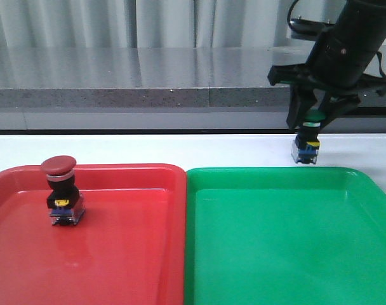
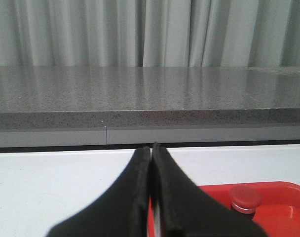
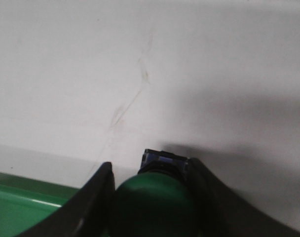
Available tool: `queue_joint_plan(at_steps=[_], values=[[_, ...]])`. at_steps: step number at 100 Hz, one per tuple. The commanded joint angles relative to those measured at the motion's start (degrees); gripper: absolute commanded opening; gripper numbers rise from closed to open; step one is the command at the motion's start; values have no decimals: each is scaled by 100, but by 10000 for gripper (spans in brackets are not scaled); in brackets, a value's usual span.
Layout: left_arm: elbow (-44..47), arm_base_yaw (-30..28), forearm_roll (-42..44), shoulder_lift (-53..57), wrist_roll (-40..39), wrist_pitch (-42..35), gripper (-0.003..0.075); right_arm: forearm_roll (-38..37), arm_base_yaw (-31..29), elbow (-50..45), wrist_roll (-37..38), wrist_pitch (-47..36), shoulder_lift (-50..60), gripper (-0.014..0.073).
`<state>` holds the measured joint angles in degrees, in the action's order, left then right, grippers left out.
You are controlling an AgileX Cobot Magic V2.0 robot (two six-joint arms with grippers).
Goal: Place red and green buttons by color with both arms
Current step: 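Lift the green button with the right gripper and lower it into the green tray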
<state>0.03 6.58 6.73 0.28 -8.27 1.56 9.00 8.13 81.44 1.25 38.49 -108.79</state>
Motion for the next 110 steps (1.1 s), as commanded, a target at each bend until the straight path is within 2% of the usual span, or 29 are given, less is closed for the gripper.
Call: queue_joint_plan(at_steps=[1,24,41,81,110], values=[[239,0,-5,178,-46,-515,-19,-23,2,242,-63,-12,621,205],[239,0,-5,178,-46,-515,-19,-18,63,173,-57,526,1228,205],[239,0,-5,178,-46,-515,-19,-18,359,-329,12,511,1681,205],[239,0,-5,178,-46,-515,-19,-18,1018,-1964,610,-728,2074,204],[239,0,-5,178,-46,-515,-19,-18,1059,-2240,845,-1259,1807,204]])
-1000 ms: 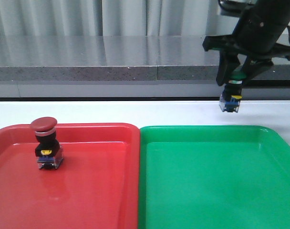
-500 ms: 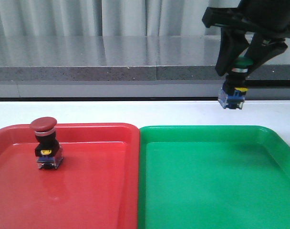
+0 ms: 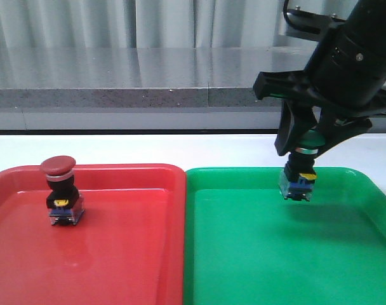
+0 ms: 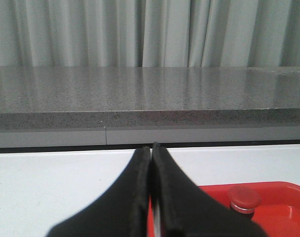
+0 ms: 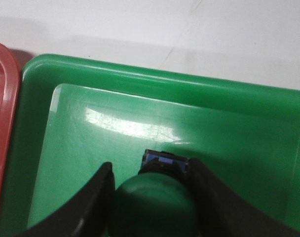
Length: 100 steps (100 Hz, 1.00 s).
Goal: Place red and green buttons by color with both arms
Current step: 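Lift the green button with the right gripper and lower it into the green tray, then open the right gripper and raise it away from the button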
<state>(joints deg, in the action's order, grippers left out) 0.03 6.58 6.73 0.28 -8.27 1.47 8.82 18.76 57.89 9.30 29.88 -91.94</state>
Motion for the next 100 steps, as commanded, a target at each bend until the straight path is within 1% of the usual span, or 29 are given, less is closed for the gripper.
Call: queue_joint_plan(at_steps=[1,28,52,57,62,74,81,88,100], values=[[239,0,-5,178,-46,-506,-19,0,-4,115,40,-404,113,204],[239,0,-5,178,-46,-506,-19,0,-4,115,40,-506,-310,204],[239,0,-5,178,-46,-506,-19,0,-4,115,40,-501,-369,212],[239,0,-5,178,-46,-506,-19,0,-4,115,40,-495,-369,237],[239,0,-5,178,-46,-506,-20,0,-4,115,40,-477,-369,282],[239,0,-5,178,-46,-506,-19,0,-4,115,40,-465,-369,456],[239,0,-5,178,-46,-506,-20,0,-4,115,40,-438,-363,536],[239,0,-5,178,-46,-506,-19,0,-4,115,40,-394,-321,582],[239,0,-5,178,-46,-506,-19,0,-4,115,40,-367,-185,593]])
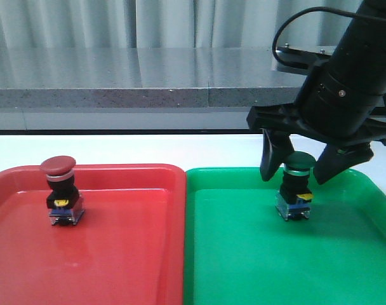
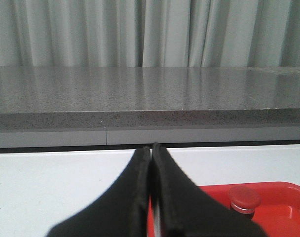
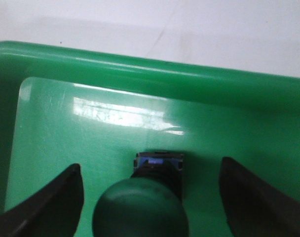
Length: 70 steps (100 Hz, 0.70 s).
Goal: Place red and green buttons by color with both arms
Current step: 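Open the right gripper and raise it away from the button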
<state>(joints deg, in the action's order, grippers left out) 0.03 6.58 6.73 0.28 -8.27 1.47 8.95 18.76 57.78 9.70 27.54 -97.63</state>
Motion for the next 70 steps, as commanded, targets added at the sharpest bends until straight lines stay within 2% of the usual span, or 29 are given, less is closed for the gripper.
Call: queue_joint_plan(at_steps=[1,23,70], values=[[239,0,-5,178,-46,-506,-20,-13,-4,125,-5,-134,402,593],[239,0,-5,178,-46,-506,-19,-126,-4,125,-75,-178,926,593],[239,0,-5,178,-46,-506,-19,-1315,-10,41,-75,-135,2851,593]])
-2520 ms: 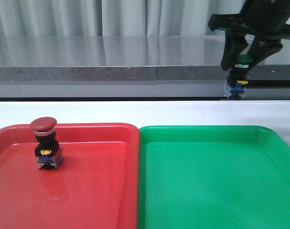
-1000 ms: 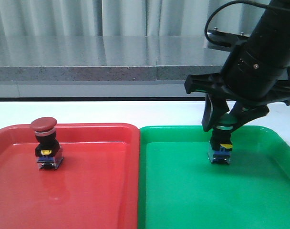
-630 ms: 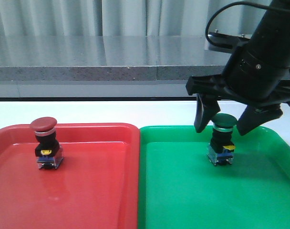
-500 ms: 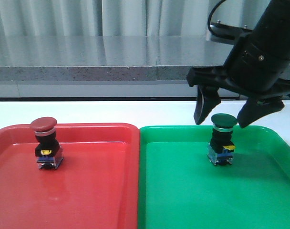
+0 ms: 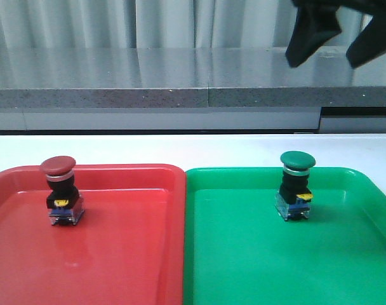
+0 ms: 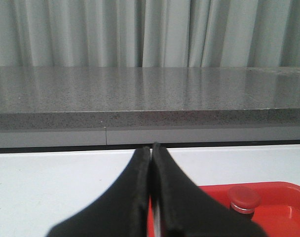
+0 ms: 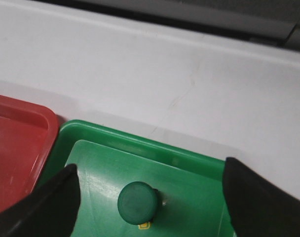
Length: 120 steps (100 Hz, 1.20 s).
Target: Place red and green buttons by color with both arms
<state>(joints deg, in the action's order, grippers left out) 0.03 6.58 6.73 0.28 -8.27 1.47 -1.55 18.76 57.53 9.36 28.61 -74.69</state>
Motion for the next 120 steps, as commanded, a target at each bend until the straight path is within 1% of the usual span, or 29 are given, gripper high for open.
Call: queue_joint_plan(at_steps=[1,37,67,80,85,90,97,102,104,109,111,116,120], values=[[239,0,-5,178,-46,-506,-19,-279,-10,56,-41,-247,627,593],[239,0,-5,178,-46,-506,-19,-731,-21,-964,-36,-193,2599,593],[239,0,-5,178,-46,-506,-19,-731,-500,-1785,-30,149,4119,591],[239,0,-5,178,-46,-506,-19,-731,-538,-2074,-30,193,4553,590],[239,0,-5,178,-46,-506,-19,-731,-538,-2140,-30,205,4696,572],[239,0,-5,178,-46,-506,-19,-731,-538,-2189,-30,232,4791,525],[239,0,-5,178,-46,-506,-19,-731,-538,-2220,-34,254,4866,412],[239,0,-5,178,-46,-506,-19,-731,-538,-2227,-34,279,4875,296],[239,0,-5,178,-46,-506,-19,-731,-538,-2227,-34,290,4875,265],[239,0,-5,178,-46,-506,-19,-731,-538,-2227,-34,325,4875,139],[239,0,-5,178,-46,-506,-19,-731,-538,-2227,-34,353,4875,108],[239,0,-5,178,-46,-506,-19,-731,-538,-2227,-34,393,4875,-14],[239,0,-5,178,-46,-506,-19,-731,-538,-2227,-34,415,4875,-86]])
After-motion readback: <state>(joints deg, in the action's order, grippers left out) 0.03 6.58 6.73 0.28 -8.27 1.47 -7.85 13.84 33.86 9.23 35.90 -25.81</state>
